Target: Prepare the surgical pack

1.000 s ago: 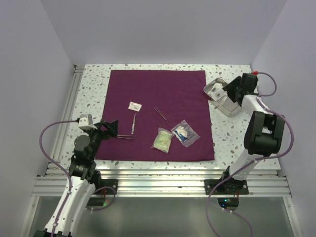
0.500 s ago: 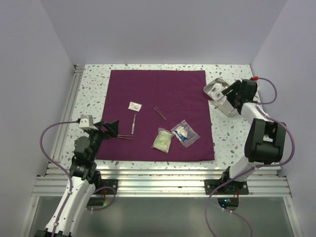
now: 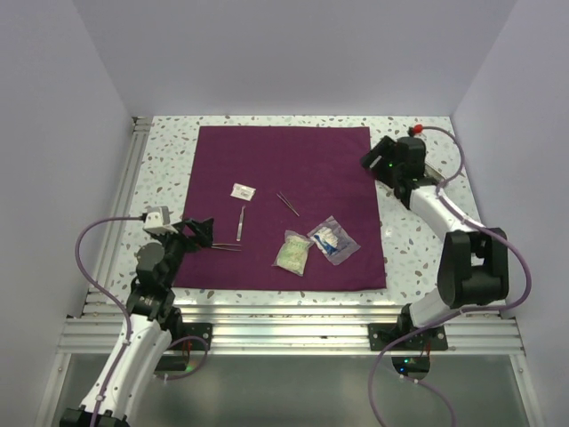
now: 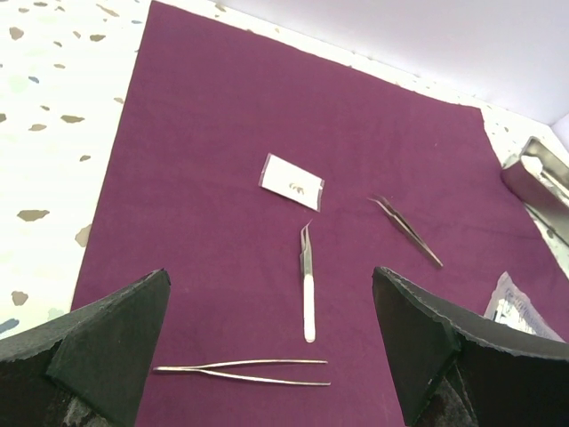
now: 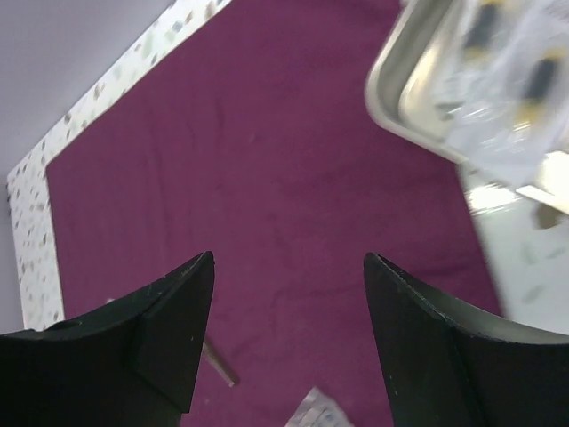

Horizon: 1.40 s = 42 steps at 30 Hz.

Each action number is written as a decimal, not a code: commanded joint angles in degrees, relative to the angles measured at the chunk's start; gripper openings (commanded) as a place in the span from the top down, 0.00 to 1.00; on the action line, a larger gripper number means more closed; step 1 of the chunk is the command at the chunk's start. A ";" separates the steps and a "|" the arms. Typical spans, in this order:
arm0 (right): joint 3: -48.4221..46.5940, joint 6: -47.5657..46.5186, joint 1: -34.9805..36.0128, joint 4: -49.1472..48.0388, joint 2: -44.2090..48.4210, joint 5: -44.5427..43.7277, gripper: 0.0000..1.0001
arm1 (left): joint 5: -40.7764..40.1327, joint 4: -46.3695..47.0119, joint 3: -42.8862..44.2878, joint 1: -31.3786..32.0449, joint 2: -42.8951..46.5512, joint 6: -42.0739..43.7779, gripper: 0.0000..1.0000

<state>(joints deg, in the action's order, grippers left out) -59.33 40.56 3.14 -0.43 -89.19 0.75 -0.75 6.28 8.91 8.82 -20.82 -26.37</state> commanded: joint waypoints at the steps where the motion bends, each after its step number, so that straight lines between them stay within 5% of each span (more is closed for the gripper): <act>1: -1.93 1.89 7.20 0.25 2.01 -2.42 0.28 | -1.18 0.66 2.78 0.41 -1.76 0.09 0.00; 9: -8.07 4.97 20.93 -1.68 -7.74 -2.42 0.30 | -1.27 -0.04 3.22 0.41 -2.21 -0.17 0.00; 13: -19.13 -2.73 27.61 3.58 -16.61 -1.46 0.31 | -1.00 -0.04 3.22 0.41 -2.47 -0.26 0.00; 18: -35.39 -13.56 30.52 10.61 -29.70 3.99 0.33 | -0.65 0.05 3.31 0.41 -3.26 -0.35 0.00; 23: -47.25 -23.75 32.98 16.14 -36.93 6.28 0.17 | -0.48 0.22 3.14 0.41 -3.35 -0.44 0.00; 28: -56.92 -33.50 35.70 21.51 -43.42 4.08 0.17 | -0.30 0.22 3.13 0.41 -3.35 -0.44 0.00; 42: -68.19 -44.06 38.61 26.09 -53.45 3.20 0.14 | -0.56 0.40 2.96 0.41 -3.09 -0.26 0.00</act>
<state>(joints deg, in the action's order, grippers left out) -123.42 0.14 41.54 23.55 -141.34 4.08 -1.30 5.48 9.89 8.82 -23.99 -26.41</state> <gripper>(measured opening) 0.848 0.997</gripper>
